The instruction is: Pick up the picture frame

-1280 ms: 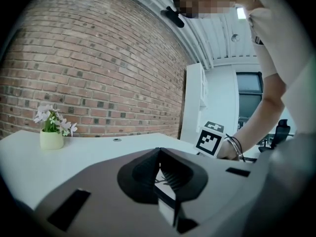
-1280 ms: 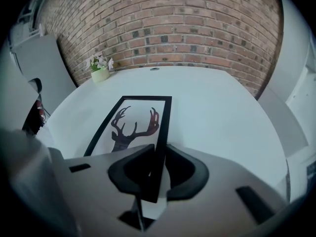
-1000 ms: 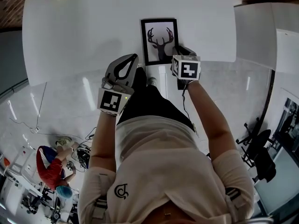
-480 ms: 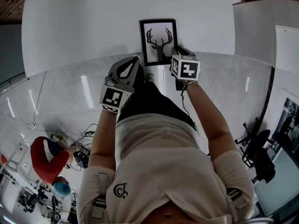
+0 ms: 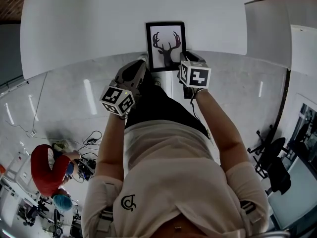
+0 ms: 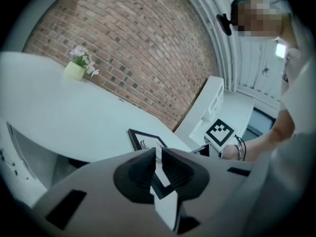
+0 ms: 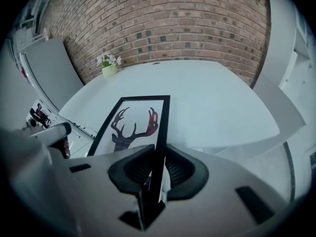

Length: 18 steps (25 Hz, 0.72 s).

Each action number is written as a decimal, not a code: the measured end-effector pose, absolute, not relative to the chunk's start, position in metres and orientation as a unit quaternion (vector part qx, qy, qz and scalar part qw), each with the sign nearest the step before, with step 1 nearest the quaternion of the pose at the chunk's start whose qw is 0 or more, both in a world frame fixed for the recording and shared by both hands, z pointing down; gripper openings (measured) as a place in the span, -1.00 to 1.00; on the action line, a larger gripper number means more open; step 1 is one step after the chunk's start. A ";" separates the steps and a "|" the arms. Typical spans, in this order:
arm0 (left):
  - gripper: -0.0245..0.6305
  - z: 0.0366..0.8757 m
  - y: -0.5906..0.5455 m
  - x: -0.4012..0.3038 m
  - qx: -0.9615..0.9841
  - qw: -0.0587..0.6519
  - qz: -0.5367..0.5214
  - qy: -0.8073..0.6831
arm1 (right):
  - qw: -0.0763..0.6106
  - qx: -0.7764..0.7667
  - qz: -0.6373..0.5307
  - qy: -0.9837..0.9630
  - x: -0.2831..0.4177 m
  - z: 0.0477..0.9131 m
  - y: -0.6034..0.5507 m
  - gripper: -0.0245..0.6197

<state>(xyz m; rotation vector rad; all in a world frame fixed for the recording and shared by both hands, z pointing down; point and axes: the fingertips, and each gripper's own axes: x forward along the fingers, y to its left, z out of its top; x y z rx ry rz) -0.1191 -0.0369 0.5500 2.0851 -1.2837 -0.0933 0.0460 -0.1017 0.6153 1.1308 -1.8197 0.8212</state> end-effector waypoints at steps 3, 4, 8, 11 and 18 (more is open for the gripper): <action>-0.44 0.572 -0.039 -0.113 0.780 0.407 -0.069 -0.469 | 0.412 0.448 0.325 -0.724 0.046 0.614 -0.102 -0.69; -0.34 0.579 -0.040 -0.111 0.773 0.429 -0.080 -0.461 | 0.412 0.448 0.325 -0.724 0.046 0.614 -0.102 -0.69; -0.19 0.600 -0.048 -0.106 0.743 0.491 -0.125 -0.437 | 0.412 0.448 0.319 -0.727 0.046 0.616 -0.102 -0.69; -0.14 0.612 -0.054 -0.099 0.725 0.527 -0.152 -0.416 | 0.413 0.448 0.319 -0.726 0.046 0.618 -0.101 -0.69; -0.17 0.611 -0.078 -0.080 0.695 0.594 -0.225 -0.337 | 0.413 0.447 0.313 -0.729 0.045 0.615 -0.101 -0.68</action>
